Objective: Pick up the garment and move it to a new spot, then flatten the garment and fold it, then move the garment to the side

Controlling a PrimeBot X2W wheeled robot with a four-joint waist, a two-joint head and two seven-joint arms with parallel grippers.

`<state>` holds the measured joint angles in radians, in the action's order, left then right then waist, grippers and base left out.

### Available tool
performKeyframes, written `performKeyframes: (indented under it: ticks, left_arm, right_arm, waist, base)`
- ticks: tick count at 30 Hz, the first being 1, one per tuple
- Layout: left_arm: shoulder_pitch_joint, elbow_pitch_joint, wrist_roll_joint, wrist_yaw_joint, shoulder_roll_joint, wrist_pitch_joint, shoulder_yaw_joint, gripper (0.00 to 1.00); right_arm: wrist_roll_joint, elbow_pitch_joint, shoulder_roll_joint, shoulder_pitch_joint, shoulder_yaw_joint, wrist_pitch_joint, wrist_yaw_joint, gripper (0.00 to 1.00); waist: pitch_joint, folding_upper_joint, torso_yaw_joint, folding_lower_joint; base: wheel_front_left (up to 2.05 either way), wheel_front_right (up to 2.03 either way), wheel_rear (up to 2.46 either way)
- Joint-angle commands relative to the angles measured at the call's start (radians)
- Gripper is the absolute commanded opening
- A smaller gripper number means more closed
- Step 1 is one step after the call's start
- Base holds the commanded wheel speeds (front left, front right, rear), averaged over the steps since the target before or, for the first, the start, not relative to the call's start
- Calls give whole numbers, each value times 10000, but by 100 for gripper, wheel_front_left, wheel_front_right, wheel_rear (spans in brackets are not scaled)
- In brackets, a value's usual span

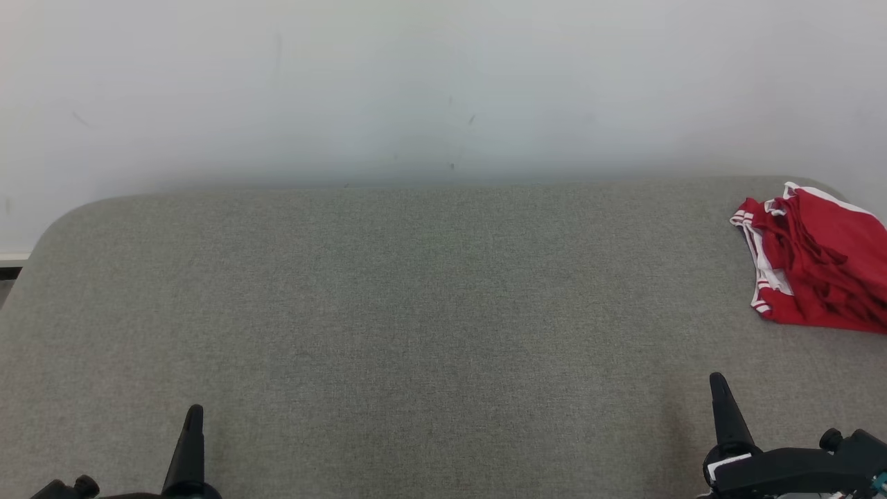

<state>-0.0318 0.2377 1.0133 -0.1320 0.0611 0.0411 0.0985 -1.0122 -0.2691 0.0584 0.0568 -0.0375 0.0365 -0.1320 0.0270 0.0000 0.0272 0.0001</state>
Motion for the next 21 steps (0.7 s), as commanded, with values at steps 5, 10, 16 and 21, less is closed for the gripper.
performKeyframes:
  ticks: [5,10,16,21]
  left_arm:
    - [-292,-63,820,10,5,-202,57,0]
    - [-346,-48,1331,11,-7,-340,69,0]
    - [-390,-36,1829,12,-17,-478,79,0]
    - [-454,-23,2289,13,-28,-597,87,0]
  right_arm:
    - [-763,160,-7,228,-125,-182,12,0]
    - [-1287,171,-15,267,-196,-319,13,0]
    - [-1793,181,-22,300,-260,-460,14,0]
    - [-2287,187,-31,326,-321,-568,15,0]
  waist:
    - [-25,0,-23,-1]
    - [-47,0,-42,-1]
    - [-68,0,-62,-1]
    - [-90,0,-81,-1]
  base:
    - [0,0,0]
    - [0,0,0]
    - [0,0,0]
    - [0,0,0]
